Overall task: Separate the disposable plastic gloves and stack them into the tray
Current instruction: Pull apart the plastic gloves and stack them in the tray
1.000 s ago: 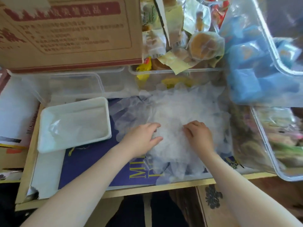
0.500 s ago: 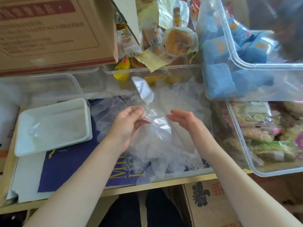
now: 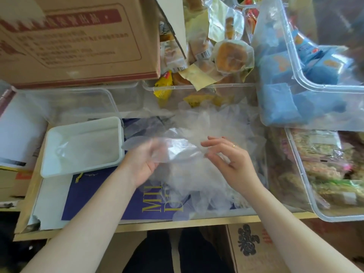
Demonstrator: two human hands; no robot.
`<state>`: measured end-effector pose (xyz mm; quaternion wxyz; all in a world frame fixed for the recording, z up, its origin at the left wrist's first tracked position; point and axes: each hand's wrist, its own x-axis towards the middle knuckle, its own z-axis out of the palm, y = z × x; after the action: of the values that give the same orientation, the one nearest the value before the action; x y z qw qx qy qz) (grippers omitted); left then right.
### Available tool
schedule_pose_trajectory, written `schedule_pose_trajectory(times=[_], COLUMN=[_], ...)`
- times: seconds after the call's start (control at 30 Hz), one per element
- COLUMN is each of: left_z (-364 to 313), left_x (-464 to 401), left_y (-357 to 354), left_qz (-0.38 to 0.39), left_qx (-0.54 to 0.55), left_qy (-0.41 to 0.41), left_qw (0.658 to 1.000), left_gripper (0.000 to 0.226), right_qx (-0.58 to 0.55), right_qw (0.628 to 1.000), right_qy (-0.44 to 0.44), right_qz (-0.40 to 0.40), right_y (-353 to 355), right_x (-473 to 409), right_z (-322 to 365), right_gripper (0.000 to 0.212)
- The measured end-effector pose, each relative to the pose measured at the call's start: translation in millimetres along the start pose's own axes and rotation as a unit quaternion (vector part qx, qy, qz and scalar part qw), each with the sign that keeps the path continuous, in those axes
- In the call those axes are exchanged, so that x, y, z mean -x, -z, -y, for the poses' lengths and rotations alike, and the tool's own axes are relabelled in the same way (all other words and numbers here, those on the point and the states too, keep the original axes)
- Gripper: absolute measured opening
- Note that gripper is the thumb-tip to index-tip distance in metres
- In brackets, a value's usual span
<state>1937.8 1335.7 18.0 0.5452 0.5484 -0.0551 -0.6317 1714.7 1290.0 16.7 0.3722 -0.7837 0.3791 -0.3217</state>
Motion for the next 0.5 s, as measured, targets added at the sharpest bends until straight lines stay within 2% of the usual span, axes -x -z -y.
schedule_pose_trajectory(times=[0.03,0.1,0.17,0.2,0.27,0.37,0.43,0.5], left_z=[-1,-6,-13,-17,-28,-40,-42,-37], left_x=[2,6,12,15,26,36,40,40], left_y=[2,8,16,19,17,10,5,3], left_qz=[-0.026,-0.114,-0.202,-0.214,-0.162,-0.022,0.057,0.1], left_qx=[-0.019,-0.055,-0.161,-0.2,-0.219,-0.277,-0.328,-0.359], left_qy=[-0.014,-0.067,-0.172,-0.216,-0.255,-0.205,-0.149,-0.123], left_qw=[0.999,0.99,0.951,0.932,0.928,0.938,0.931,0.92], left_gripper=[0.029,0.031,0.024,0.024,0.036,0.062,0.065,0.06], right_qx=[-0.054,-0.138,-0.19,-0.21,-0.244,-0.264,-0.282,-0.324], right_qw=[0.998,0.987,0.973,0.964,0.941,0.907,0.879,0.842], right_qy=[-0.033,-0.068,-0.107,-0.135,-0.199,-0.293,-0.338,-0.372], right_qz=[0.007,0.041,0.077,0.095,0.122,0.149,0.181,0.218], right_y=[4,10,15,15,14,11,5,-2], right_x=[-5,-14,-23,-27,-34,-43,-44,-45], right_z=[12,27,36,39,43,50,52,51], right_gripper=[0.03,0.018,0.021,0.025,0.025,0.021,0.017,0.014])
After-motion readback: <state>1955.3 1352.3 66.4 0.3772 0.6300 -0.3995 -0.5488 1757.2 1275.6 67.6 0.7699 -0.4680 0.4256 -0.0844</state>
